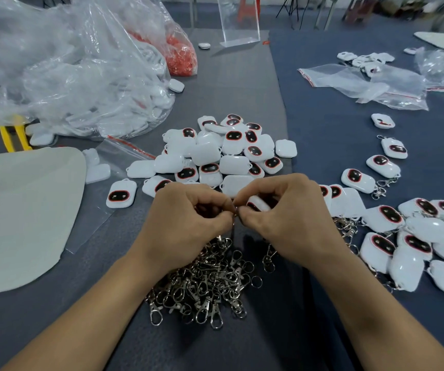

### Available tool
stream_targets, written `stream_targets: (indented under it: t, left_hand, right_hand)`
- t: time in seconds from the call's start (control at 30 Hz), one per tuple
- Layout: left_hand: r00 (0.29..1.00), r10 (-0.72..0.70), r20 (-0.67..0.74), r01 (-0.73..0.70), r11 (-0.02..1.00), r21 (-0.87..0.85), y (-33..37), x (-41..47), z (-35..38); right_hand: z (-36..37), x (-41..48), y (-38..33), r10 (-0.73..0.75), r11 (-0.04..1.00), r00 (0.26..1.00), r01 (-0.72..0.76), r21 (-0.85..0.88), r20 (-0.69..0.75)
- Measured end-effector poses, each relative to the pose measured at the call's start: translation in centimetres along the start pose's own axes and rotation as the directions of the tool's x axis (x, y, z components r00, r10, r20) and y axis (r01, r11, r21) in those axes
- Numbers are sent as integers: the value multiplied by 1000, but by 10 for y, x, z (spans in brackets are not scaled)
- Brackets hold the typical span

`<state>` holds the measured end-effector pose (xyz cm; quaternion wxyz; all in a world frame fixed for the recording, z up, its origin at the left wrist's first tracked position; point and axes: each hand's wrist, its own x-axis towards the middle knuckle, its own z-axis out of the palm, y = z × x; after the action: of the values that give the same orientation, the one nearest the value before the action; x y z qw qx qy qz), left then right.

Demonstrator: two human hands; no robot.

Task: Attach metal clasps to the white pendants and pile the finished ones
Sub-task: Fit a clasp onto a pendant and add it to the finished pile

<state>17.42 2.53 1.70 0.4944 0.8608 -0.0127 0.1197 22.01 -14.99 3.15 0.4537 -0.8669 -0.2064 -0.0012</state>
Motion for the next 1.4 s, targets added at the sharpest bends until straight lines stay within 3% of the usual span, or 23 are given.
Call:
stream_targets:
  t: [0.17,0.3,0.43,0.6,0.73,0.93,1.0,1.07,1.1,1.17,1.27,1.4]
  left_hand:
    - [999,-34,-20,31,989,-143,-1,0,2]
    - [999,-37,-37,26,966,-258,-1,2,2]
    - [999,-4,-35,-6,961,-275,0,2,0]
    - [1000,10,-18,-15,960,-281,4,1,-1]
    - [1000,0,-15,-5,957,-291,6,-1,-2]
    - [999,-49,-8,42,918,-395,3,2,-4]
    - [993,-29,-117,-6,958,-286,3,1,-6]
    - [966,77,-247,-73,997,28,0,1,-10]
    - [957,156,-245,-104,972,213,-2,1,-12]
    - [963,256,-88,-187,863,469,-3,1,-12]
    - [955,259,145,-295,785,545,-4,3,-7]
    - [947,253,197,-319,789,525,-5,6,-6]
  right_hand:
    - [-1,0,0,-32,999,999,32,30,-17]
    - [1,3,2,13,978,1000,-17,208,18]
    - [5,6,3,53,920,994,-87,382,100]
    - [5,6,7,36,875,982,-120,469,184]
    - [5,5,4,-24,877,984,-63,476,174]
    - [6,2,-1,-114,938,992,89,334,58]
    - [3,3,3,-43,972,999,34,232,31]
    - [1,6,10,67,978,998,-62,201,-21]
    - [1,8,13,118,962,993,-109,250,-22]
    - [0,11,16,185,917,983,-179,356,18]
    - [1,11,19,155,940,984,-175,293,88]
    - [3,10,18,78,989,989,-92,116,125]
